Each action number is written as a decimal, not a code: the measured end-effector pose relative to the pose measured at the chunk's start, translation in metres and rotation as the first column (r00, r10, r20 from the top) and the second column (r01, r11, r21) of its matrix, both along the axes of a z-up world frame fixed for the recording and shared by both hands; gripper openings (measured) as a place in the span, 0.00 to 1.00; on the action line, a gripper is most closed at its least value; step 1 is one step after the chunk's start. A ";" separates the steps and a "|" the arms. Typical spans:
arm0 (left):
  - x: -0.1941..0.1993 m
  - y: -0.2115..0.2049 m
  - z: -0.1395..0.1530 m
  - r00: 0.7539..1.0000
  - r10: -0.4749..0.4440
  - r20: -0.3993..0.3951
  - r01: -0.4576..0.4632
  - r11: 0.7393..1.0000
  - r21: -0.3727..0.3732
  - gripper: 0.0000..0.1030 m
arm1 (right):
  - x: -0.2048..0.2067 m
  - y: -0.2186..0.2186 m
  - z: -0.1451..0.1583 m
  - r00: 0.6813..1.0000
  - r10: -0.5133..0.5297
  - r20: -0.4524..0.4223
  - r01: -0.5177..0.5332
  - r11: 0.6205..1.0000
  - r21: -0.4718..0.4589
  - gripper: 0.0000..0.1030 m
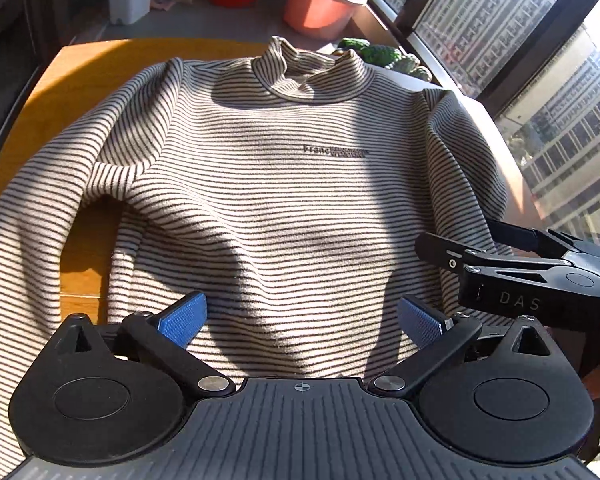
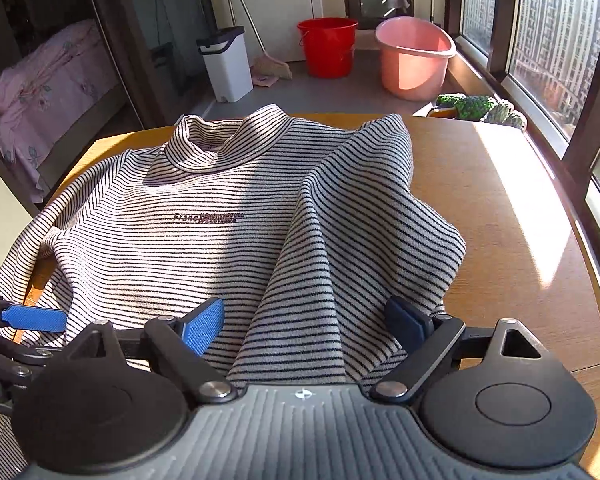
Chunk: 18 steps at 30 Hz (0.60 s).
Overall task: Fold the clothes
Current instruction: 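Lift and shake the shirt with both grippers, then lay it flat, then grasp a sleeve cuff with the right gripper and fold it across the shirt body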
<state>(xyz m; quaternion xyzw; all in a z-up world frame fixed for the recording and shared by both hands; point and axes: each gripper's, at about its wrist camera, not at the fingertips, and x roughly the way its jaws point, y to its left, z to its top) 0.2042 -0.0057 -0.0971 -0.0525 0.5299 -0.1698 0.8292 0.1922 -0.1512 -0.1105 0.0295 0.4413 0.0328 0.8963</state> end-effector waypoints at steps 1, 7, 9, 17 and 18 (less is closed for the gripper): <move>-0.005 -0.001 -0.001 1.000 -0.022 0.011 0.022 1.000 0.015 1.00 | -0.008 0.004 -0.002 1.000 -0.008 -0.017 0.008 1.000 -0.029 0.93; -0.037 0.002 0.000 0.992 -0.127 0.021 0.126 0.991 0.048 1.00 | -0.073 0.022 -0.009 0.986 -0.138 -0.090 0.133 0.989 -0.057 1.00; -0.046 0.005 0.001 0.988 -0.153 0.016 0.153 0.988 0.019 1.00 | -0.087 0.027 -0.008 0.980 -0.155 -0.122 0.147 0.987 -0.072 0.99; -0.054 0.014 0.005 0.997 -0.071 -0.022 0.070 0.996 -0.061 1.00 | -0.120 0.036 0.018 0.978 -0.101 -0.183 0.073 0.985 -0.154 0.85; -0.051 0.015 0.006 0.998 -0.055 -0.026 0.053 0.996 -0.065 1.00 | -0.125 0.036 0.027 0.981 -0.091 -0.169 0.066 0.986 -0.150 0.81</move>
